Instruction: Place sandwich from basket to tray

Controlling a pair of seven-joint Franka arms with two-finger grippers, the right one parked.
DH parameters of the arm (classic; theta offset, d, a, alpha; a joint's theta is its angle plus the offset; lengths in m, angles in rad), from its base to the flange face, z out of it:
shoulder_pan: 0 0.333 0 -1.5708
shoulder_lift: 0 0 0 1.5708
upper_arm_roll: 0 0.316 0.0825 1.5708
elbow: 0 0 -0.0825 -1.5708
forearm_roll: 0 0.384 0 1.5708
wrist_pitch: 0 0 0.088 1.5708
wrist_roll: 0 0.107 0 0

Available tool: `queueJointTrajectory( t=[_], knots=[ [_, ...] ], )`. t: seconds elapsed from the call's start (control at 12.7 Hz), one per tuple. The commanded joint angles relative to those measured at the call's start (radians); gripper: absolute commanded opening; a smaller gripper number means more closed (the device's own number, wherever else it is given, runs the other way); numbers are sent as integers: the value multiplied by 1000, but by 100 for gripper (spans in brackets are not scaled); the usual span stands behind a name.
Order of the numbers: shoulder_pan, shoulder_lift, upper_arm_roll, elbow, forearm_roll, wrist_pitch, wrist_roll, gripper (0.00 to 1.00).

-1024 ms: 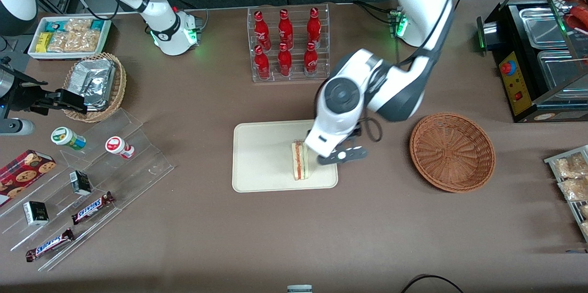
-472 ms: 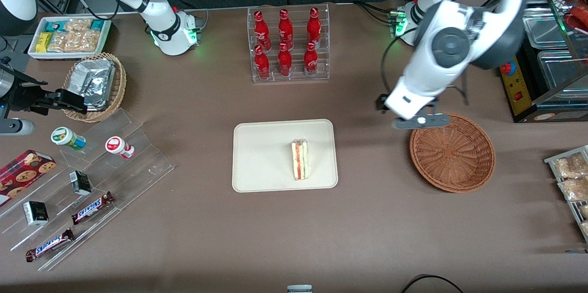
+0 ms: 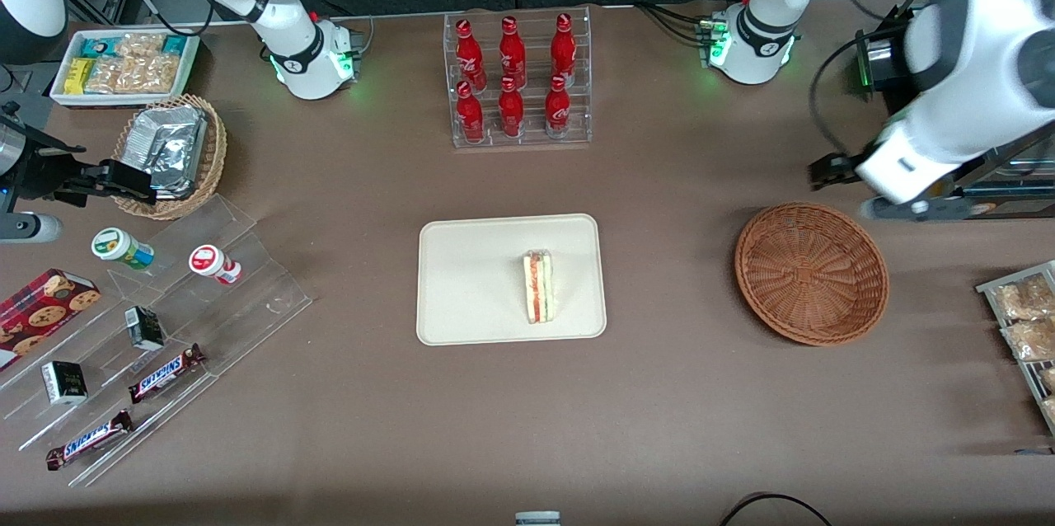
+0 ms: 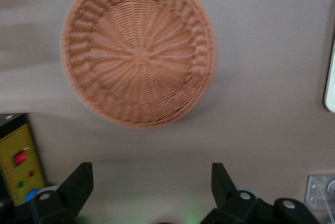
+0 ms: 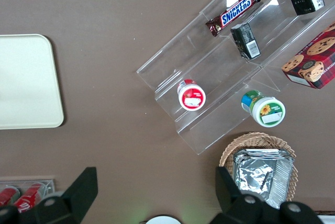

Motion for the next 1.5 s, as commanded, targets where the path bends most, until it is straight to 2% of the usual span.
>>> queueJointTrajectory(
  t=[0.0, 0.31, 0.55, 0.79, 1.42],
  knots=[
    [43, -48, -18, 98, -9, -133, 25, 100],
    [31, -28, -20, 291, -5, -276, -6, 100],
    [-55, -19, 2, 353, 27, -285, -7, 100],
    [-72, -20, 9, 358, 27, -305, -66, 100],
    [-67, -8, 9, 364, 28, -330, -55, 100]
  ],
)
